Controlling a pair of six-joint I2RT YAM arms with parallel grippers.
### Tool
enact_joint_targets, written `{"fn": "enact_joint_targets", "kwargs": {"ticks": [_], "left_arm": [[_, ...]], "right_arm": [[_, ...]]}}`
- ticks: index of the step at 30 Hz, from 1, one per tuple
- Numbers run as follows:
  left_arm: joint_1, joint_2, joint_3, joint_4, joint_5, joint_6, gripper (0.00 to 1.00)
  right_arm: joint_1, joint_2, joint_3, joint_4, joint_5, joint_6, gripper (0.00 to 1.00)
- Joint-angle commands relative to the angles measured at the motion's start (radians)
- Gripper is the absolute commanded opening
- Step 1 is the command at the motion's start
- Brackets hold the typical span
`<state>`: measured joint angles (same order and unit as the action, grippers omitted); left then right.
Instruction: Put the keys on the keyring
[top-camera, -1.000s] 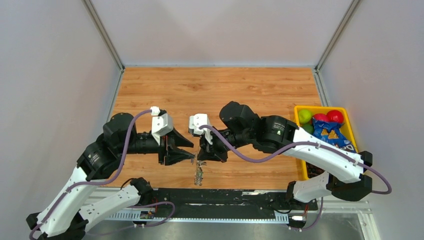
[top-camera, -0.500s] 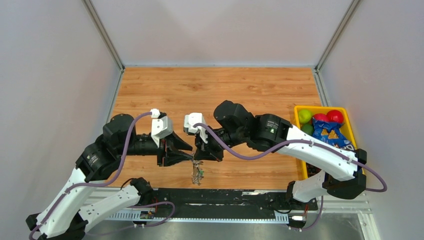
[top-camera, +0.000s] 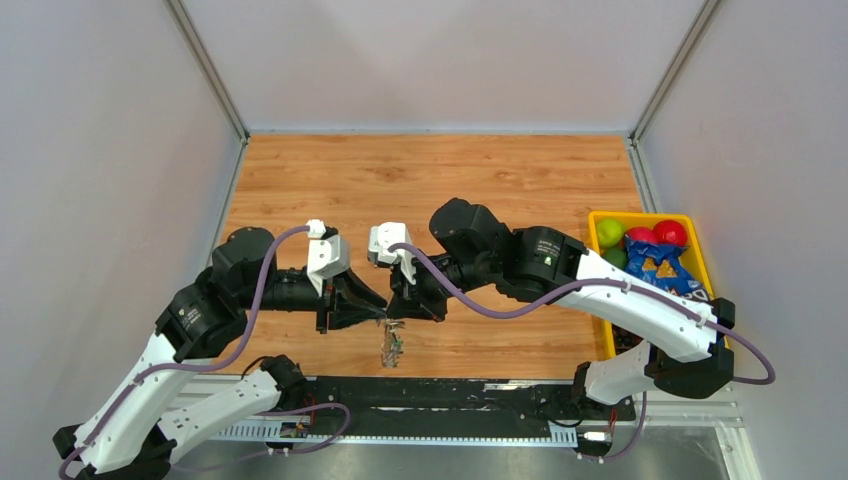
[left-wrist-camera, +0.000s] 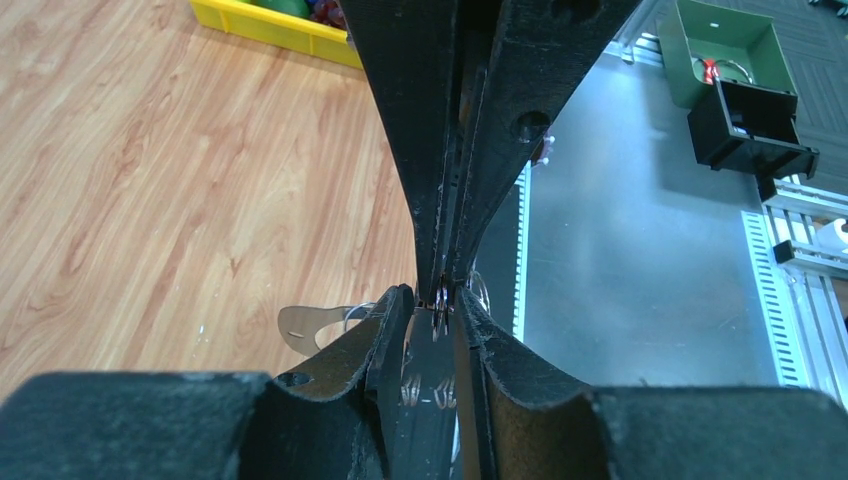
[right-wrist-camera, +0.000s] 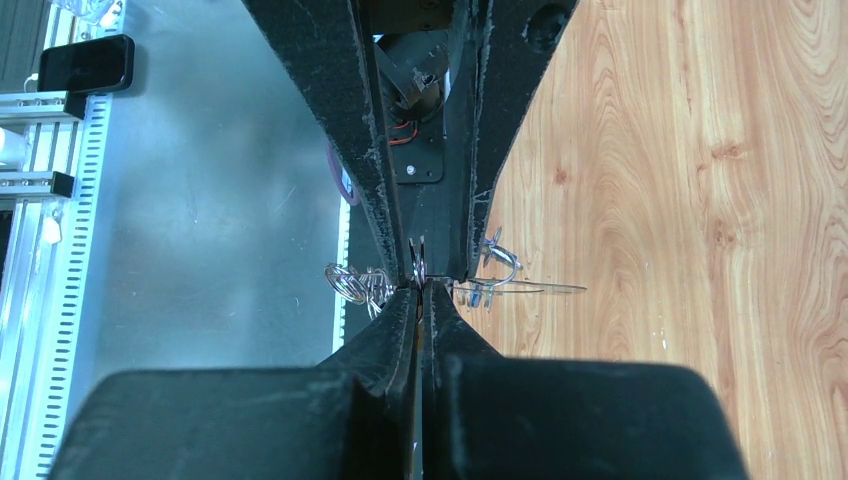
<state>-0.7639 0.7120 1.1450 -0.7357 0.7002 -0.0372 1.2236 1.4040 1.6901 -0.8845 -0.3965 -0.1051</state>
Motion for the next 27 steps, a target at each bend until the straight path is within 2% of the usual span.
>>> {"fn": "enact_joint_targets", "kwargs": {"ticks": [1,13,19,20,22,27], "left_arm": [[-0.001,-0.001,-0.008,0.035,0.017,0.017,0.31],[-0.001,0.011,0.003,0.053,0.03,0.019,0.28],[0.0,0.01,0.001,0.055,0.03,0.019,0.13],[0.0,0.009,0.002,0.058,0.032,0.019,0.06],[-0.001,0.006,-0.001,0.066,0.038,0.02,0.01],[-0.001,-0.011,-0.019,0.096,0.034,0.029,0.0]], "right_arm": [[0.006,-0.008,0.051,0.039,-0.025,0.021,0.0],[0.005,-0.011,0.037,0.04,-0.021,0.017,0.0],[0.006,-0.009,0.032,0.04,-0.023,0.018,0.0],[0.005,-0.009,0.031,0.039,-0.024,0.017,0.0],[0.006,-0.01,0.028,0.038,-0.024,0.018,0.0],[0.006,-0.019,0.026,0.043,-0.025,0.019,0.0]]}}
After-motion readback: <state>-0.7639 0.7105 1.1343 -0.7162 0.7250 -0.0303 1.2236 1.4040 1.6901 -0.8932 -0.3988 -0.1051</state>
